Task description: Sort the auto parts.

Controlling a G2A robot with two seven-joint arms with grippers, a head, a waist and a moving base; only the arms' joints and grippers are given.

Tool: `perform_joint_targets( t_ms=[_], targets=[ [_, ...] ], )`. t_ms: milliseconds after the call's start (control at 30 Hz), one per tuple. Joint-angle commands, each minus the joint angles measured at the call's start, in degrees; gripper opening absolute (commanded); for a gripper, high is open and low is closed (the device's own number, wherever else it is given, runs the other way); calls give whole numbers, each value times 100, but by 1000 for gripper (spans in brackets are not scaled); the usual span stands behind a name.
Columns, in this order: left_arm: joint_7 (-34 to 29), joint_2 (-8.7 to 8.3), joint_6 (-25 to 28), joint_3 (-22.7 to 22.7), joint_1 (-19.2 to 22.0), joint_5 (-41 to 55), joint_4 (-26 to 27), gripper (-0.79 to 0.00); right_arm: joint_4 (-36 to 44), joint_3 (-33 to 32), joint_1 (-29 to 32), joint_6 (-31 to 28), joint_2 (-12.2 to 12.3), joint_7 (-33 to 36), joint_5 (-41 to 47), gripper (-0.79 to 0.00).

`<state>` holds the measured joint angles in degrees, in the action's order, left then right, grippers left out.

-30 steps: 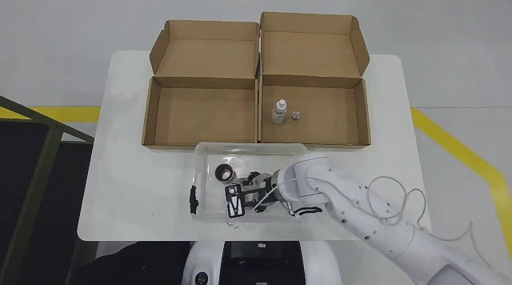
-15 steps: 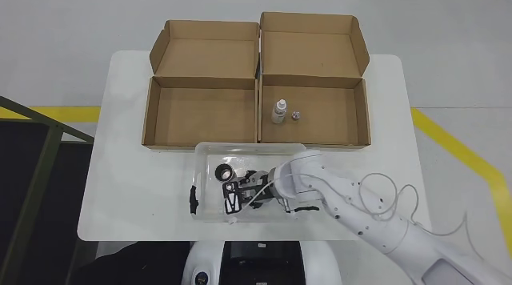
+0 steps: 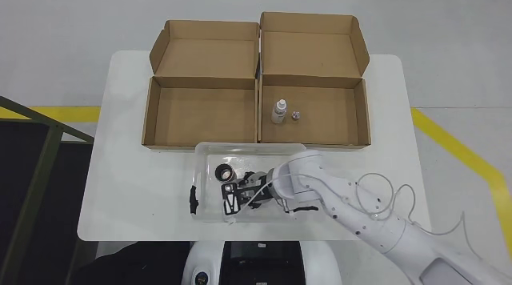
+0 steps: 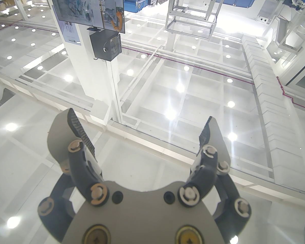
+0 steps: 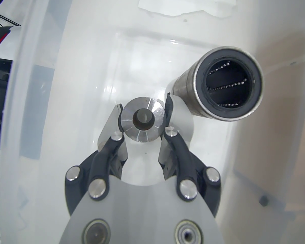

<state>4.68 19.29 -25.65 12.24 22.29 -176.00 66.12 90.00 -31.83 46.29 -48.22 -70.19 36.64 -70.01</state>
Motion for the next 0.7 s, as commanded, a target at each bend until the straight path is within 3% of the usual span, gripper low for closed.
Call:
perform_joint_targets(
  t_ms=[0, 333, 667],
  targets=[
    [0, 0, 0, 0, 0, 0, 0, 0, 35, -19, 7, -18, 3, -6, -4, -785],
    [0, 0, 0, 0, 0, 0, 0, 0, 579, -290, 176, -144, 111, 95, 28, -785],
    [0, 0, 0, 0, 0, 0, 0, 0, 1293, -956, 496, -151, 310, -93, 315, -785]
  ],
)
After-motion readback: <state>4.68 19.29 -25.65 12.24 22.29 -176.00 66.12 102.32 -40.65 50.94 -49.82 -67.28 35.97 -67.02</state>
